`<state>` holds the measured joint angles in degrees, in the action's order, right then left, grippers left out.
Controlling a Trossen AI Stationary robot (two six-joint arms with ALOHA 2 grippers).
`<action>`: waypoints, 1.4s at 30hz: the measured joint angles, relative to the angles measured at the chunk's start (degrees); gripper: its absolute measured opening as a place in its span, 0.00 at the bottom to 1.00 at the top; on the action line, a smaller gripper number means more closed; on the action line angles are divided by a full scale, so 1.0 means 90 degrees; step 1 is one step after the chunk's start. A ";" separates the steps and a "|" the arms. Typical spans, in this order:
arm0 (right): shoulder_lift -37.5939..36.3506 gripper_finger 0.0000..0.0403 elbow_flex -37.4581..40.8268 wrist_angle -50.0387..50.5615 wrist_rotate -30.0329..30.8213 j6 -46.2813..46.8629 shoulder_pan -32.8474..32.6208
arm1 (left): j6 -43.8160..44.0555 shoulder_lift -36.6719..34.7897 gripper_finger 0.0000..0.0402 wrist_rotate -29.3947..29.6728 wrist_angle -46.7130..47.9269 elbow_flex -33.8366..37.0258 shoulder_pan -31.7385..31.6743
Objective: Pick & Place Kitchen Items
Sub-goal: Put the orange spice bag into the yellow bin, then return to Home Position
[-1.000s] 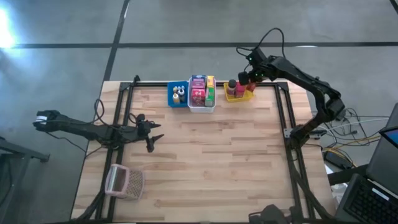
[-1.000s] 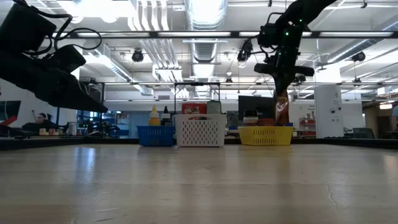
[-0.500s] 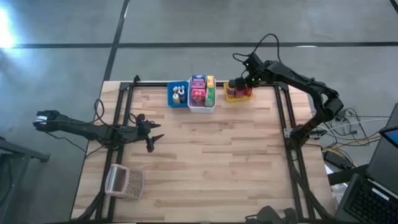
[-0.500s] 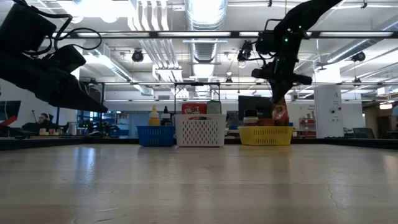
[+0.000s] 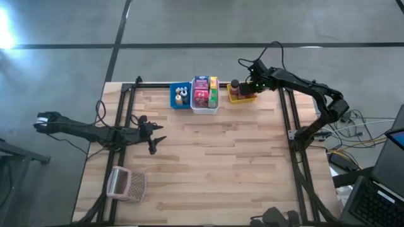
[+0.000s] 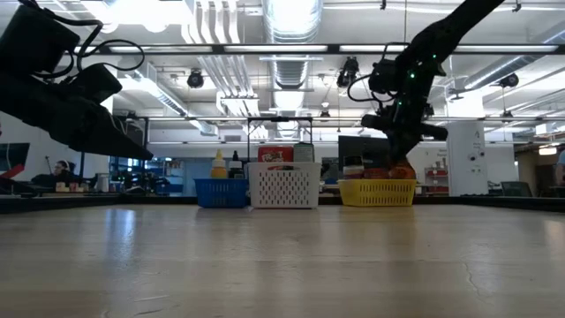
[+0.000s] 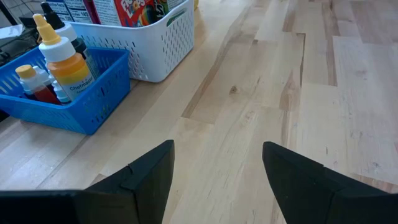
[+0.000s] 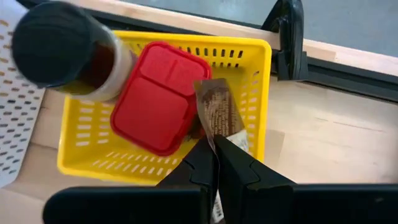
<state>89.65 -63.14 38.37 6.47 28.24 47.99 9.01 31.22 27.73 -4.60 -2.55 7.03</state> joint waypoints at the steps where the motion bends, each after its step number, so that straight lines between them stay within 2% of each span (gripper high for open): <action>1: 0.0000 0.02 0.0055 -0.0081 -0.0014 -0.0005 0.0030 | 0.0001 -0.0001 0.62 0.0000 0.0000 0.0000 -0.0002; 7: 0.0000 0.02 0.0171 -0.0290 -0.0055 -0.0269 0.0075 | 0.0001 0.0000 0.62 0.0000 0.0000 0.0000 -0.0002; 15: 0.0000 0.03 -0.0148 -0.0233 -0.0062 -0.0252 0.0073 | 0.0001 0.0000 0.62 0.0000 0.0000 0.0000 0.0000; 25: -0.0012 0.22 -0.0497 0.0209 -0.0074 -0.0322 0.0070 | 0.0001 -0.0001 0.62 -0.0002 0.0002 0.0000 -0.0002; 31: -0.0036 0.33 -0.1122 0.0819 -0.0063 -0.0790 0.0000 | 0.0001 0.0000 0.62 0.0000 0.0000 0.0000 0.0000; 37: -0.0133 0.38 -0.2055 0.1529 -0.0055 -0.1058 -0.0272 | 0.0001 -0.0002 0.62 -0.0002 0.0000 0.0000 -0.0002; 42: -0.0571 0.40 -0.2478 0.1730 -0.0029 -0.1167 -0.0783 | 0.0001 0.0000 0.62 -0.0001 0.0001 0.0000 0.0000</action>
<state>84.50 -85.44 53.95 6.21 17.74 40.94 9.02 31.22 27.72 -4.59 -2.55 7.02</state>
